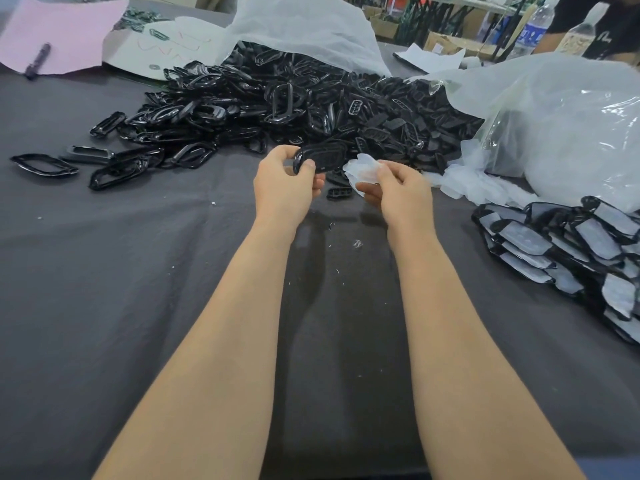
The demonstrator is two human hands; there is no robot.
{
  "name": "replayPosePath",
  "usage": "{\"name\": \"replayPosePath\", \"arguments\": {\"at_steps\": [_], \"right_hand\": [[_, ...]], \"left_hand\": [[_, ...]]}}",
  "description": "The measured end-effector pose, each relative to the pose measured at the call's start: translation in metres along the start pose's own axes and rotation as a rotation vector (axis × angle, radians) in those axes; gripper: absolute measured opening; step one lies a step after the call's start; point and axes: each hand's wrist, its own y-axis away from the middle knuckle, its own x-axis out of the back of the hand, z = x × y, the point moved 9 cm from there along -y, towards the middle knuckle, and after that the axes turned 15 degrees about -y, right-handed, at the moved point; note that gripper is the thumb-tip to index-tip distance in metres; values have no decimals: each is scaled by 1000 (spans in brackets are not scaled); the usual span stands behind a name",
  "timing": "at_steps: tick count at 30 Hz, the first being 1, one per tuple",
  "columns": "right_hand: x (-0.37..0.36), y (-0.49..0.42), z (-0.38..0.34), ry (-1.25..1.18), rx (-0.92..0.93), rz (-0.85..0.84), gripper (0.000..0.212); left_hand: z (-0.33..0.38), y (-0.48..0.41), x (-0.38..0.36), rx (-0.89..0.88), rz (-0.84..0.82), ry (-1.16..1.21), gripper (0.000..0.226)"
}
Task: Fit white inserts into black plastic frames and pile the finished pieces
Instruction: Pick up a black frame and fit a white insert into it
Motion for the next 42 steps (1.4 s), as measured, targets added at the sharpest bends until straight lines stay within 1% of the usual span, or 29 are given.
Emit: {"name": "replayPosePath", "arguments": {"at_steps": [4, 5, 7, 8, 10, 12, 14, 17, 21, 24, 26, 28, 30, 32, 34, 36, 38, 41, 42], "right_hand": [[-4, 1, 7, -86, -113, -23, 26], [-3, 1, 7, -85, -123, -20, 26], [-2, 1, 7, -55, -119, -11, 18], [-2, 1, 5, -25, -101, -9, 16], [-2, 2, -1, 45, -15, -1, 22], [0, 6, -12, 98, 92, 20, 16], [5, 8, -18, 103, 139, 58, 9], [9, 5, -16, -29, 98, 79, 10], [9, 6, -15, -100, 67, 82, 7], [7, 8, -17, -257, 59, 85, 7], [4, 9, -17, -366, 29, 68, 9], [-5, 11, -16, -410, -8, 9, 12], [-16, 15, -15, -391, -26, -69, 12], [-23, 18, -15, -309, 0, -101, 14], [-26, 20, -16, -190, 48, -86, 16], [-24, 21, -16, -145, 85, -46, 18], [-21, 21, -16, -174, 108, 3, 19], [-18, 21, -19, -229, 151, 43, 20], [-18, 21, -19, -228, 163, 50, 19]], "left_hand": [[-1, 0, -1, 2, 0, 2, 11], [-1, 0, -1, 4, 0, 0, 10], [-2, -1, -2, 4, 1, -8, 10], [-2, -1, -2, 4, 0, -10, 11], [-2, -1, -2, 1, -1, -10, 11], [-2, -1, -2, 0, -1, -11, 10], [-2, -1, -2, 3, -1, -8, 10], [-2, -1, -2, 4, -5, -8, 10], [-2, 0, -3, 1, -8, -11, 11], [-1, 0, -3, -3, -10, -7, 11], [-1, 0, -3, -8, -11, -10, 11], [0, 0, -3, -11, -12, -8, 11], [1, 1, -4, -21, -15, -6, 11], [4, 2, -4, -41, -21, -19, 16], [6, 3, -8, -60, -52, -17, 21], [9, 5, -13, -77, -100, -5, 18], [12, 6, -19, -91, -145, 1, 11], [15, 10, -25, -102, -183, 47, 16], [16, 11, -27, -106, -191, 67, 14]]}}
